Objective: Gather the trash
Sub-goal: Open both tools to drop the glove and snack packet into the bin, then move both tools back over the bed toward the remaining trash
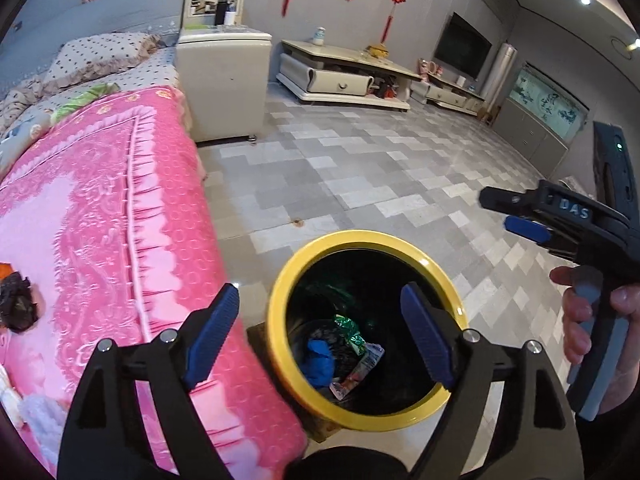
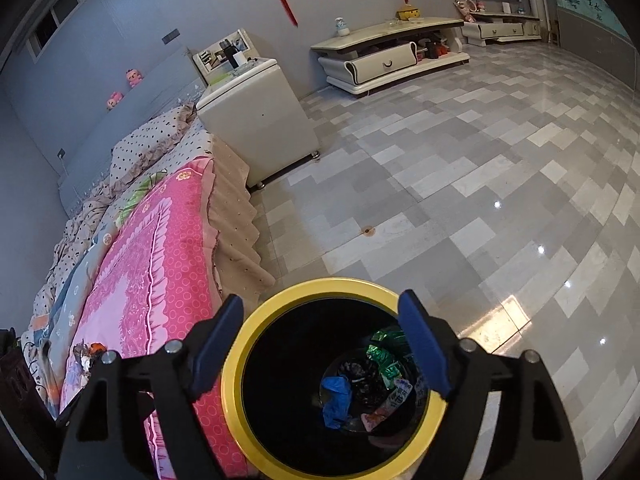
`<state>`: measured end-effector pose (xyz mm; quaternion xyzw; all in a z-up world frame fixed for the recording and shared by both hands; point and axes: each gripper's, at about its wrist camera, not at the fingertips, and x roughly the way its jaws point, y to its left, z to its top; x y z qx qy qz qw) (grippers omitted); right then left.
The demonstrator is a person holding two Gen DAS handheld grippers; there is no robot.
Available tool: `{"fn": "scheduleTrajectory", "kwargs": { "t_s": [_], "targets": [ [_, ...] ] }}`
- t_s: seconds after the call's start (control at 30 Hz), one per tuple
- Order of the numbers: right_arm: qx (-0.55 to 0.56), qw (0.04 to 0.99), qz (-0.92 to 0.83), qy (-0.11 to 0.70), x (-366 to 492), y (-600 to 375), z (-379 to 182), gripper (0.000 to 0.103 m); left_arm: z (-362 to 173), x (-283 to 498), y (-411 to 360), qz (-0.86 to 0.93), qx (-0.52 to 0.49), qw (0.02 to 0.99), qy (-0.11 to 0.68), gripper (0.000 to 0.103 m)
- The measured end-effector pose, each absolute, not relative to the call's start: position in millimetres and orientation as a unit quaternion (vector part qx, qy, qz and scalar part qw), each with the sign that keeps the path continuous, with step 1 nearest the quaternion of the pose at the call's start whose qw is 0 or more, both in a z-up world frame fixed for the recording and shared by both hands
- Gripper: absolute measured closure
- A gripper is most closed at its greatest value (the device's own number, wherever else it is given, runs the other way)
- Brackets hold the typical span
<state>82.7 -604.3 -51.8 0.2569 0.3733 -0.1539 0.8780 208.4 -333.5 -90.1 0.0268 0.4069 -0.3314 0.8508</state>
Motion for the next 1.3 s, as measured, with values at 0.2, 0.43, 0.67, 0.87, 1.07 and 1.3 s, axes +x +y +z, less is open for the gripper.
{"fn": "scheduleTrajectory", "kwargs": {
  "t_s": [0.2, 0.43, 0.67, 0.87, 1.07, 1.3],
  "targets": [
    [0.237, 0.897, -0.132, 0.349, 81.5, -577.9, -37.7, 0.014, -87.9, 219.0, -277.3, -0.281, 0.027, 0.871, 0.402, 0.022],
    [0.204, 0.916, -0.090, 0.333, 93.7, -525.6, -18.2, 0.011, -81.0, 232.2, -196.0, -0.214, 0.017, 0.895, 0.391, 0.021],
    [0.170, 0.926, -0.058, 0.331, 108.6, -466.9, -2.7, 0.010, -74.0, 246.7, -110.2, -0.146, 0.000, 0.912, 0.382, 0.021],
    [0.144, 0.926, -0.018, 0.347, 123.9, -413.7, 1.0, 0.008, -66.7, 256.7, -40.9, -0.092, -0.001, 0.922, 0.375, 0.020],
    [0.110, 0.916, 0.037, 0.384, 138.9, -351.7, -6.9, 0.008, -68.0, 273.4, 21.8, -0.042, 0.006, 0.927, 0.372, 0.020],
    [0.066, 0.904, 0.084, 0.414, 146.3, -283.0, -28.9, 0.008, -81.7, 295.1, 86.2, 0.004, 0.008, 0.925, 0.380, 0.020]
  ]
}}
